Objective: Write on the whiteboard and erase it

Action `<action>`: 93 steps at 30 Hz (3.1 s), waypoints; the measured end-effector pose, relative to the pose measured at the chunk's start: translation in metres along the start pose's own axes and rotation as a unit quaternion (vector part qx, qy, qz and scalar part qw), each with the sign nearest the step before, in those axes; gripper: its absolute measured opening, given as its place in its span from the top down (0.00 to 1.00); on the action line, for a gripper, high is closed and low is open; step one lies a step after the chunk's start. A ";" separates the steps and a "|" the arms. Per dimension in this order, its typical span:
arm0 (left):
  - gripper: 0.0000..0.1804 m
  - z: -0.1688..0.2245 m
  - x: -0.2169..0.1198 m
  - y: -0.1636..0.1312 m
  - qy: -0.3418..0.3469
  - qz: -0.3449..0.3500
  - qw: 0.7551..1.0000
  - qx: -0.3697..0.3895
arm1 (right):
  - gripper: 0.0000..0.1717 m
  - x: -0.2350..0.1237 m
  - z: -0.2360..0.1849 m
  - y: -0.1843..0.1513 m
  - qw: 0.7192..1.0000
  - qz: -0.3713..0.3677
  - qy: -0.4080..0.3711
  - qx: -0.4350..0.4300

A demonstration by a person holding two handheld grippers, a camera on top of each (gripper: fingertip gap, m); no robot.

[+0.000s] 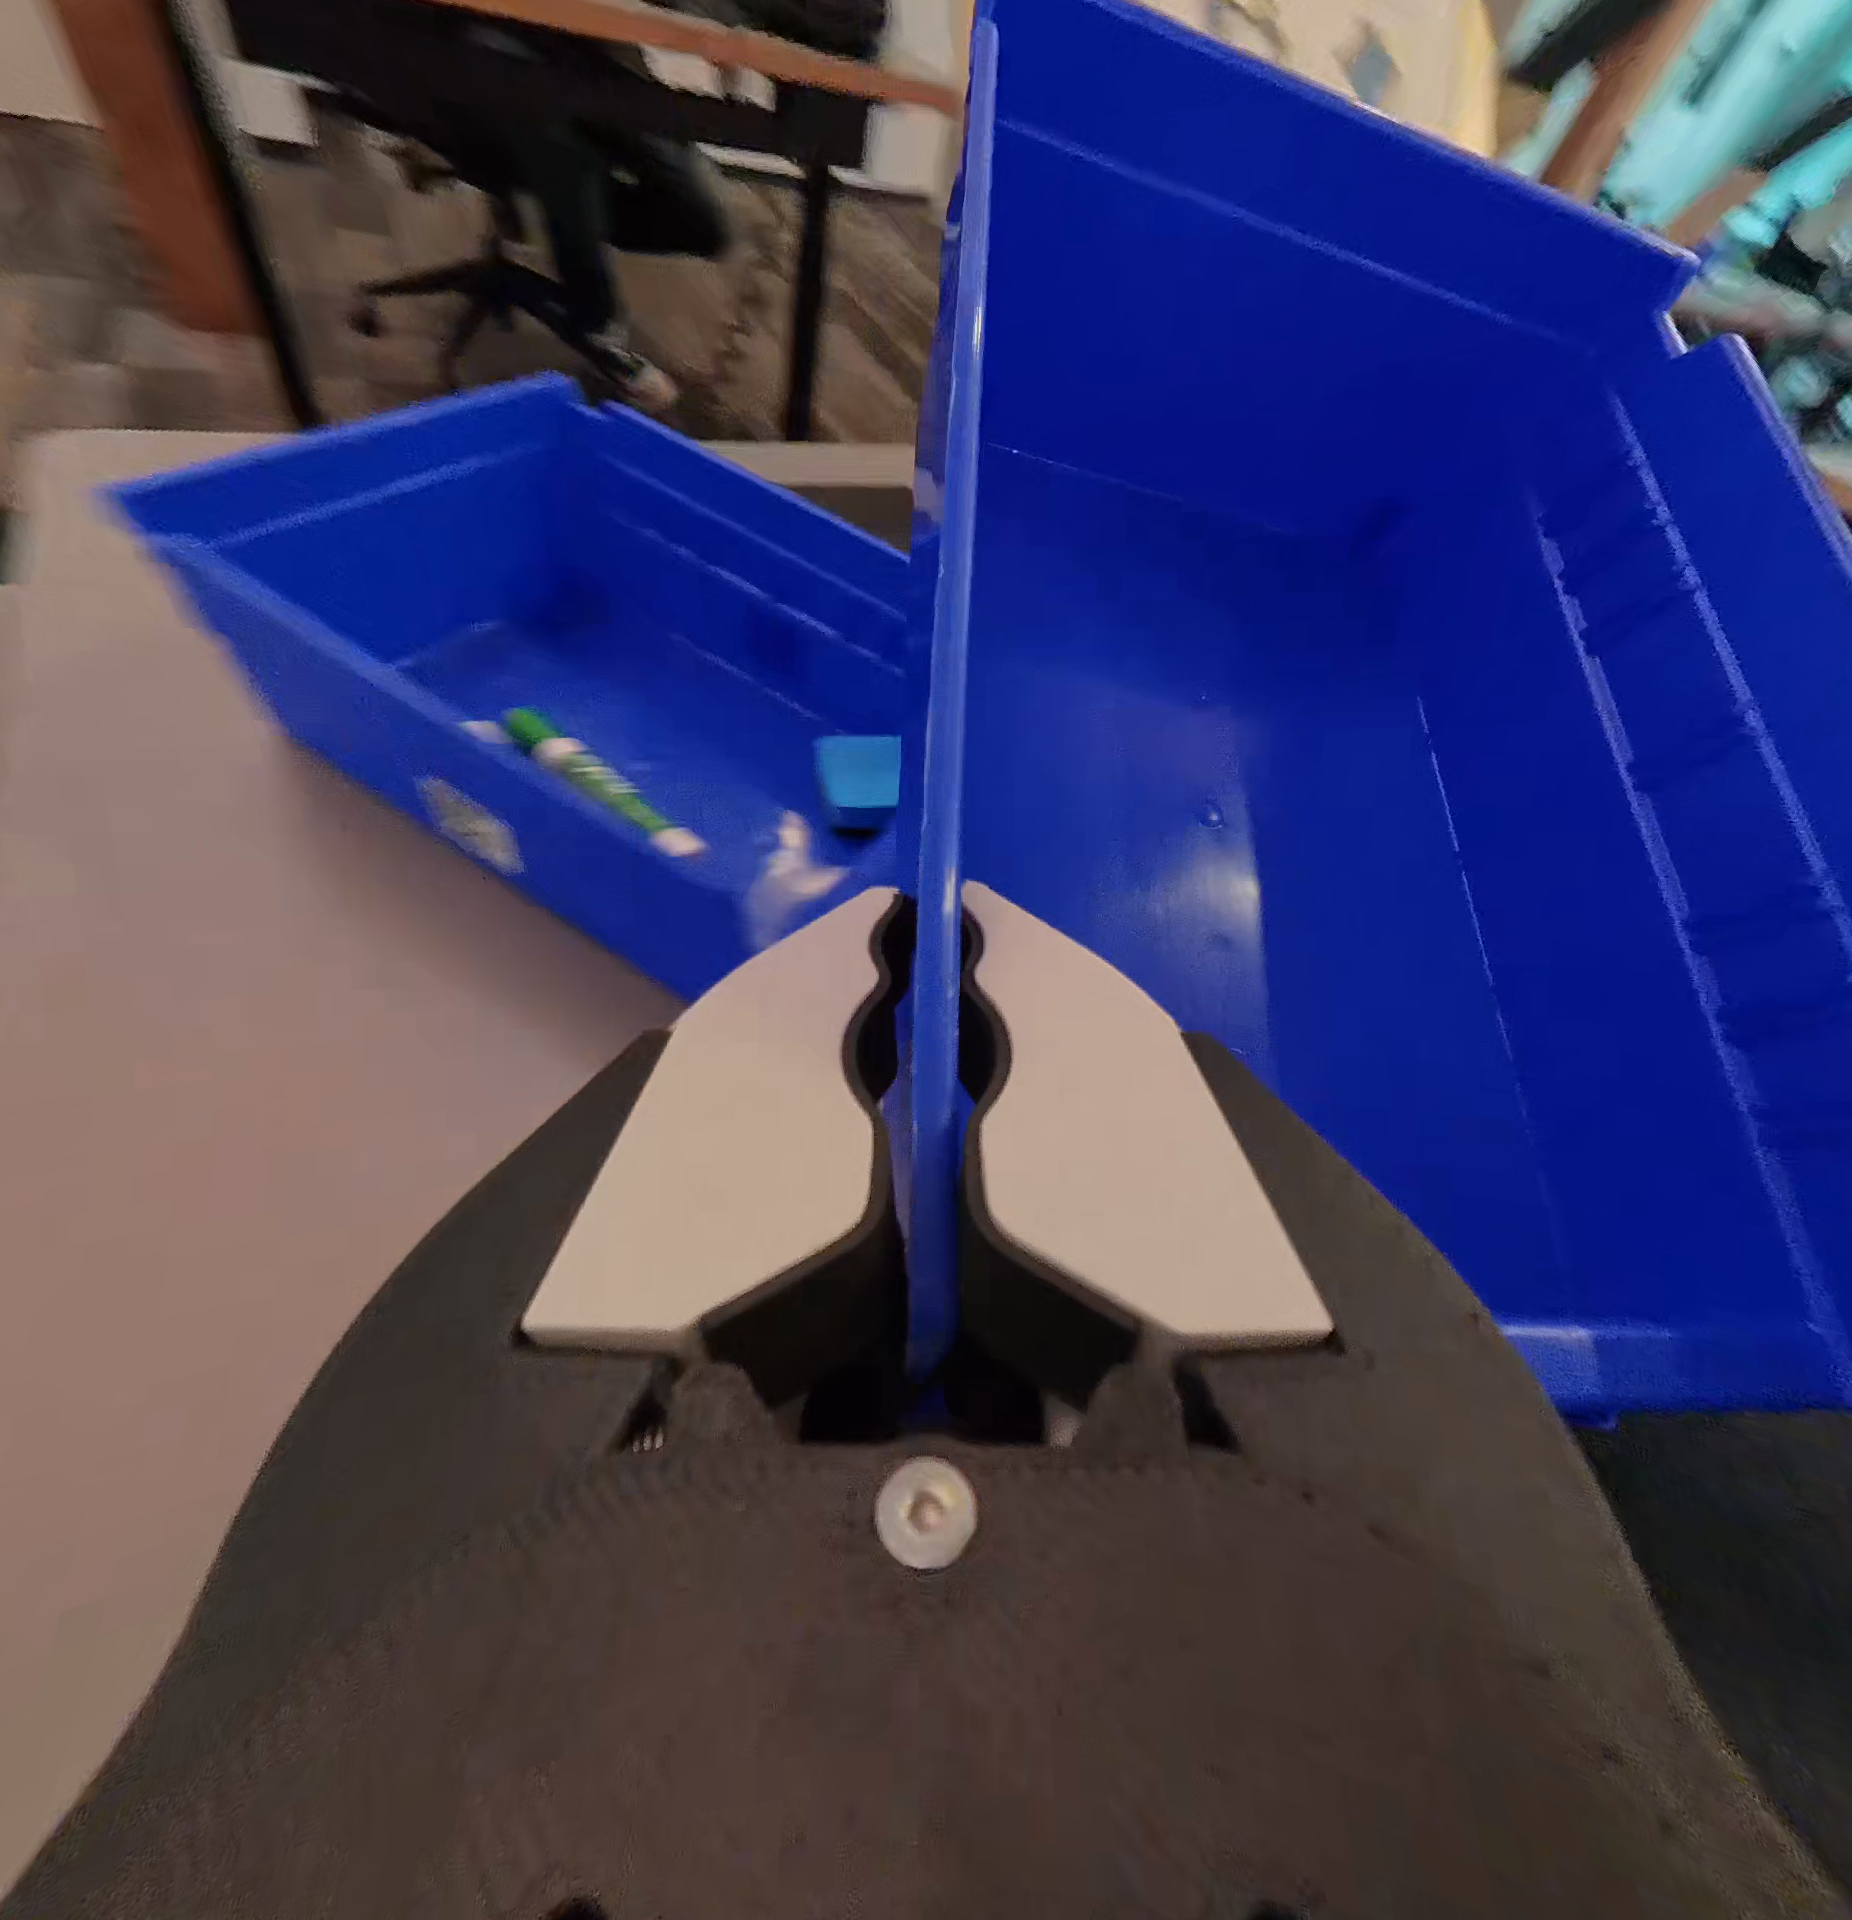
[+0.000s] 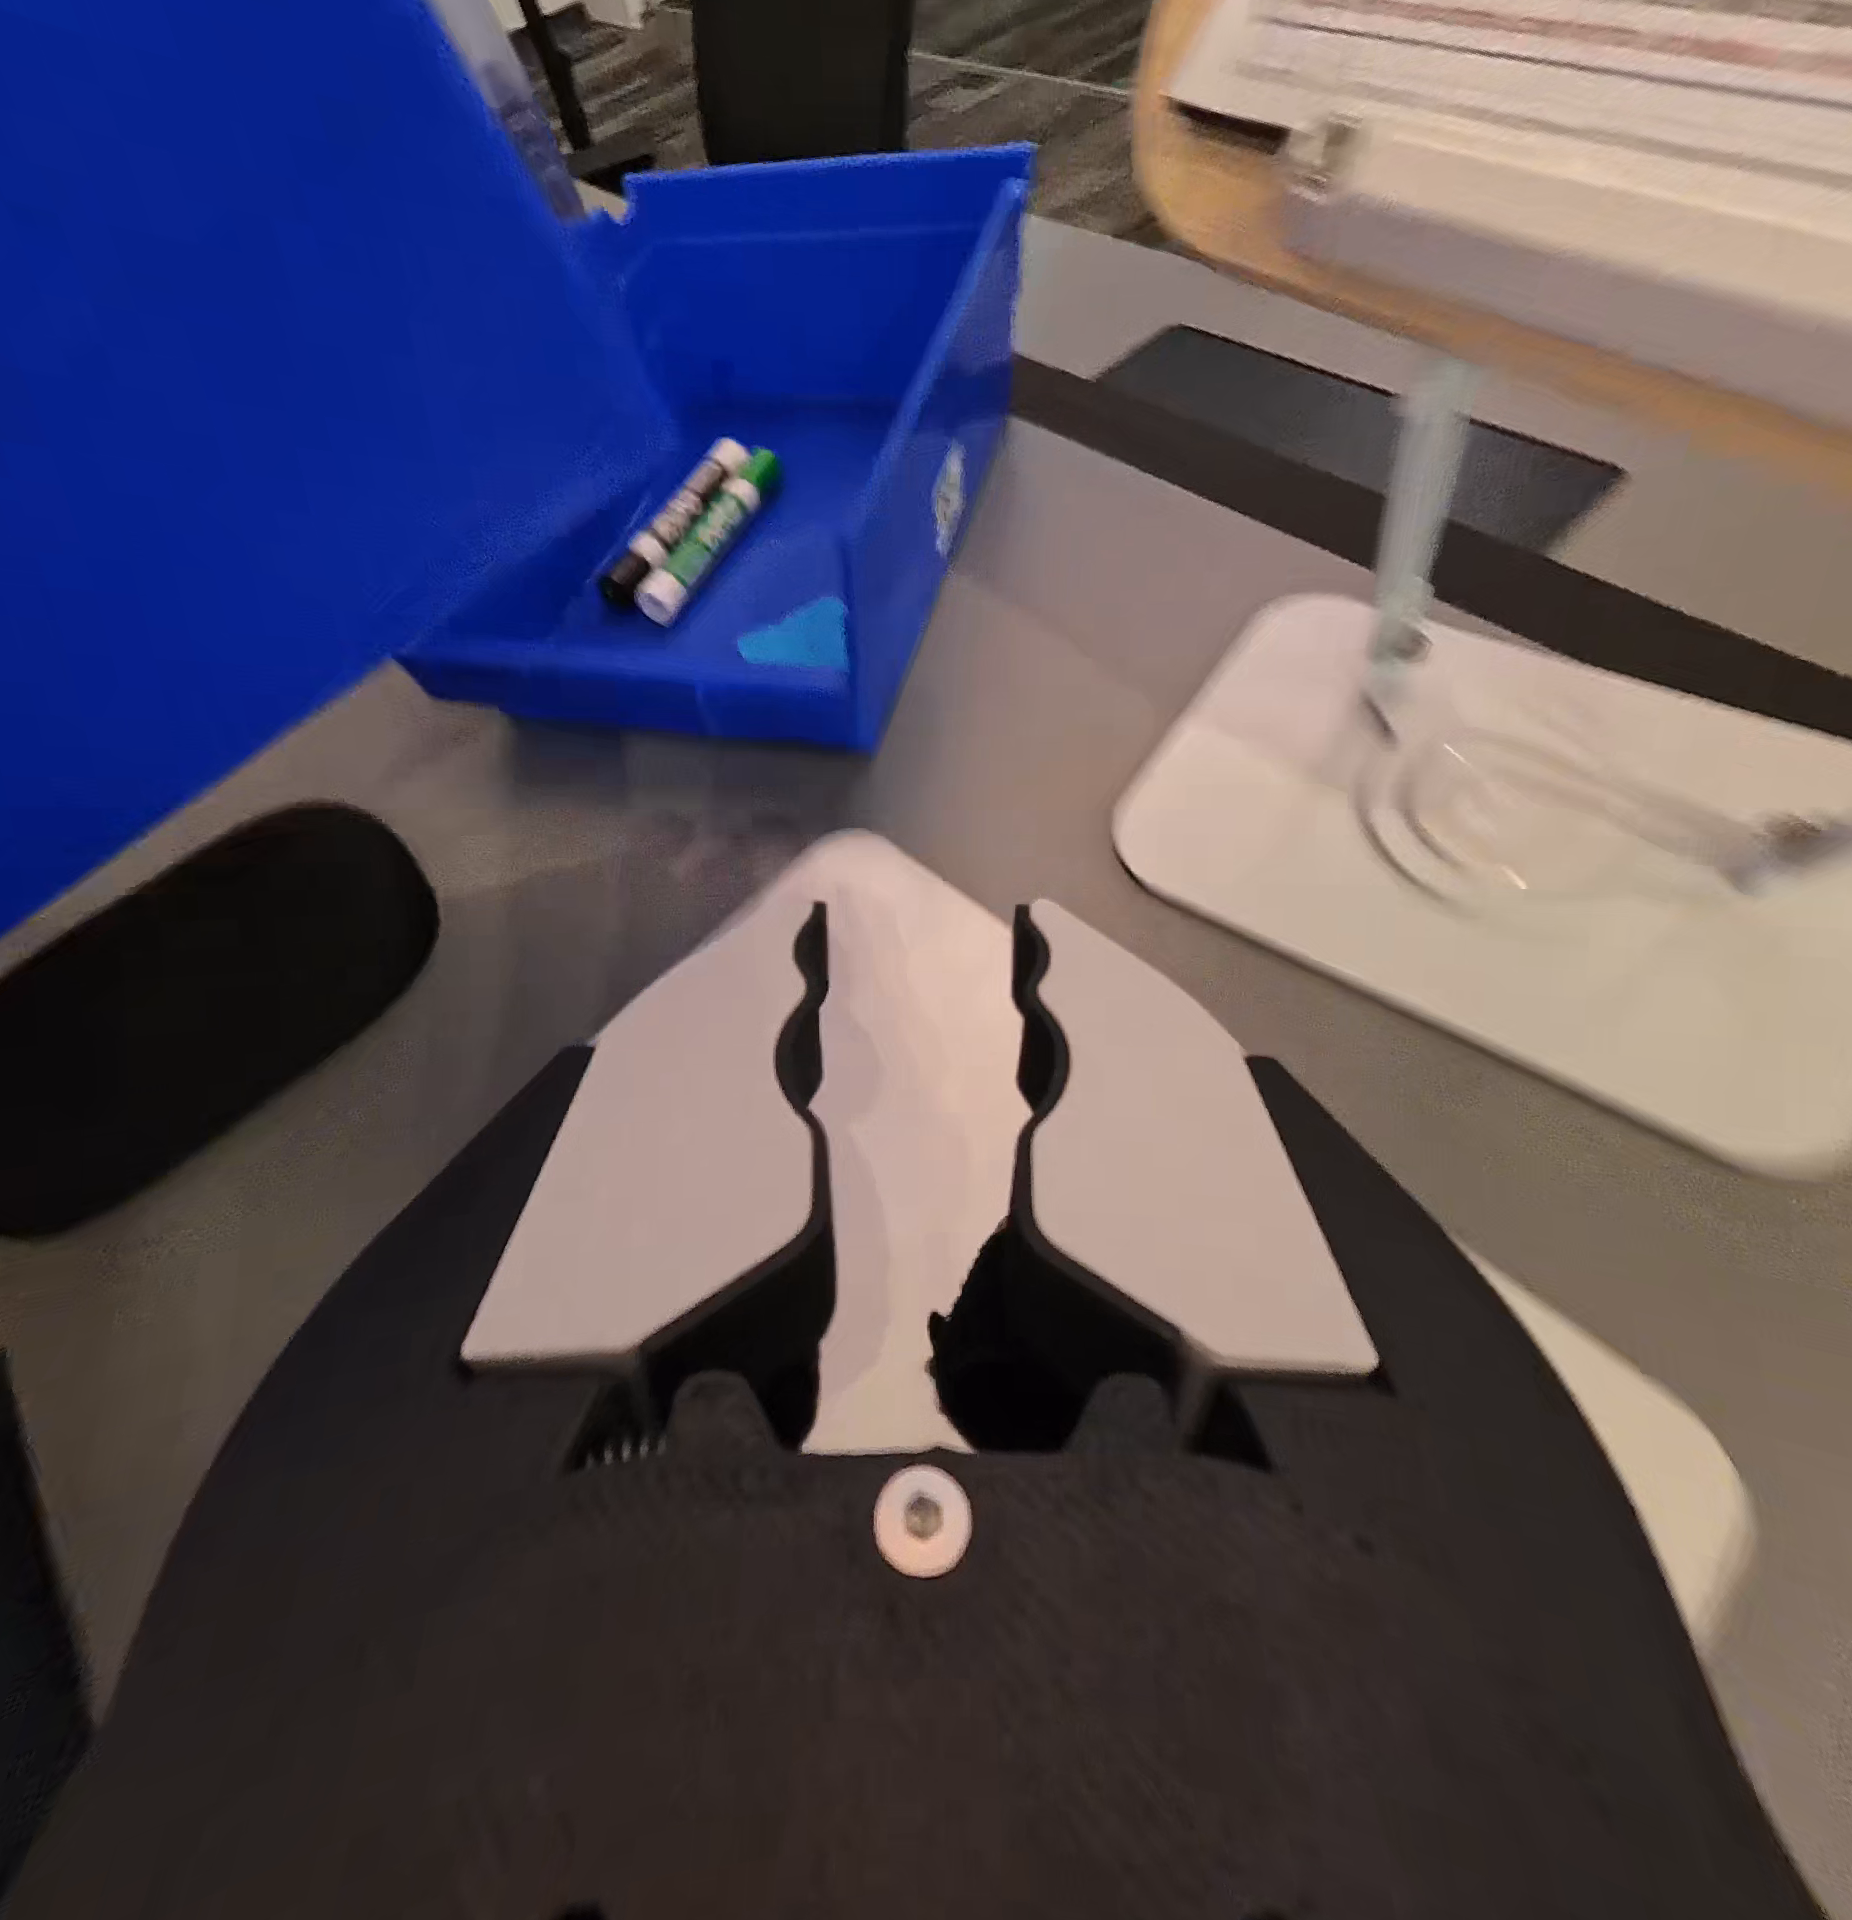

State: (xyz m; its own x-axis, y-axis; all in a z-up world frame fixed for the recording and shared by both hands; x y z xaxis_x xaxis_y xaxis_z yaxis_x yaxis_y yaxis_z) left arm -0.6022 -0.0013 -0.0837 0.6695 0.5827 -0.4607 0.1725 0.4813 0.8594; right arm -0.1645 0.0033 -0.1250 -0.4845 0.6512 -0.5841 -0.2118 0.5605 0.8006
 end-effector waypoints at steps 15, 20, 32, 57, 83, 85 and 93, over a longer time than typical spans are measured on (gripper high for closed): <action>0.97 0.209 0.272 0.026 -0.202 -0.139 0.966 0.081 | 0.76 -0.240 0.089 -0.160 0.971 0.055 -0.177 0.152; 0.96 0.260 0.351 0.036 -0.204 -0.153 0.963 0.089 | 0.61 -0.267 0.092 -0.176 0.959 0.090 -0.200 0.179; 0.96 0.336 0.456 0.036 -0.177 -0.160 0.968 0.075 | 0.48 -0.220 0.096 -0.190 0.954 0.022 -0.246 0.169; 0.58 0.439 0.492 0.033 -0.293 -0.177 0.939 0.023 | 0.95 -0.274 0.318 -0.196 0.917 -0.064 -0.363 0.153; 0.67 0.407 0.388 0.036 -0.352 -0.125 0.921 0.108 | 0.70 -0.291 0.283 -0.146 0.904 -0.023 -0.426 0.031; 0.66 0.364 0.339 0.029 -0.314 -0.103 0.937 0.114 | 0.71 -0.279 0.246 -0.139 0.916 -0.026 -0.401 -0.004; 0.60 0.114 0.159 0.011 0.150 -0.013 0.985 0.084 | 0.73 -0.190 0.145 -0.128 0.961 -0.022 -0.263 -0.081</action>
State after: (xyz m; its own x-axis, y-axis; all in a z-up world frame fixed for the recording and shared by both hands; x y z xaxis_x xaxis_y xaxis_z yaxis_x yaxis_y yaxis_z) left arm -0.4114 0.0219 -0.1218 0.4247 0.7509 -0.5058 0.3203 0.3979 0.8597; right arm 0.0781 -0.1179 -0.1357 0.0146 0.8207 -0.5712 -0.3720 0.5347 0.7587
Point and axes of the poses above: each gripper's, where its closed fingertips meet, x out along the fingers, y out of its top, z = x × y across the jaws, the point moved 10 cm from there along -x, back along the fingers, and after that the axes turned 8 degrees about -z, right-handed, at the moved point
